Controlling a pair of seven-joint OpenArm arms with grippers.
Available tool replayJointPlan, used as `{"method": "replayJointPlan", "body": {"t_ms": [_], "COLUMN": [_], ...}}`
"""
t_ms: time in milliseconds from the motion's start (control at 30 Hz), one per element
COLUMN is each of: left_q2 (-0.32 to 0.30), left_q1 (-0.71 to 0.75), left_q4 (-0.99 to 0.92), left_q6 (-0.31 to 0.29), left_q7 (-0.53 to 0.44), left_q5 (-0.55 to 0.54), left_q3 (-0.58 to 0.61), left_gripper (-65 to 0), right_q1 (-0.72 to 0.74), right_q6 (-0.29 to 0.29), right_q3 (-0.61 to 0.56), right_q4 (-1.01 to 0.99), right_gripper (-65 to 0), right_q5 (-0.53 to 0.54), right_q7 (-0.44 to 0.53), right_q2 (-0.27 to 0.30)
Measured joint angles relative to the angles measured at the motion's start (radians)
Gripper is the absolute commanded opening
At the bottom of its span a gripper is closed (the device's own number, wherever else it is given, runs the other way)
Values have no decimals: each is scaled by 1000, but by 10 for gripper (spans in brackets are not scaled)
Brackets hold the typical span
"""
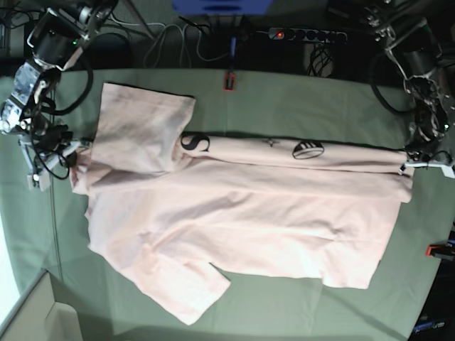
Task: Layout the t-shirt on the table in an organized manner, then fold the t-shirt properly
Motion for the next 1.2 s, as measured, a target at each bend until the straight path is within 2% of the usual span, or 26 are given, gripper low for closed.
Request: {"method": "replayJointPlan", "body": {"t_ms": [133, 233, 300, 600, 833, 933, 1100, 1200], "left_q2": [-10, -13, -11, 13, 13, 16, 11, 18], "left_q1": [30, 60, 60, 161, 230, 249, 261, 281], "left_q4": [61, 153, 195, 332, 341, 341, 347, 403], "left_q6": [-7, -5, -6, -6, -7, -10, -15, -15], "left_q7": [37, 121, 140, 154, 140, 156, 166, 174], "left_q5": [-2, -1, 1, 0, -23, -103, -117, -121], "left_q3": [3, 0, -3, -1, -2, -48, -77, -78], "left_gripper": [-649, -649, -649, -649, -649, -649, -649, -649], "right_q1": [-48, -83, -101, -184, -227, -224, -227, -250], "right_q6": [2, 15, 16, 16, 16, 18, 19, 29], "right_q3": [-3, -8, -8, -8, -2, 60, 116, 143], "right_q4": [87, 174, 209, 227, 227, 228, 229, 305], "right_gripper": [-650, -650, -650, -650, -650, -650, -650, -650], "right_q5": [4, 16, 15, 17, 16, 27, 27, 34], "right_q7": [-5, -2, 3, 2, 1, 6, -6, -8], "right_q2": [1, 0, 0, -6, -8, -23, -26, -37]}}
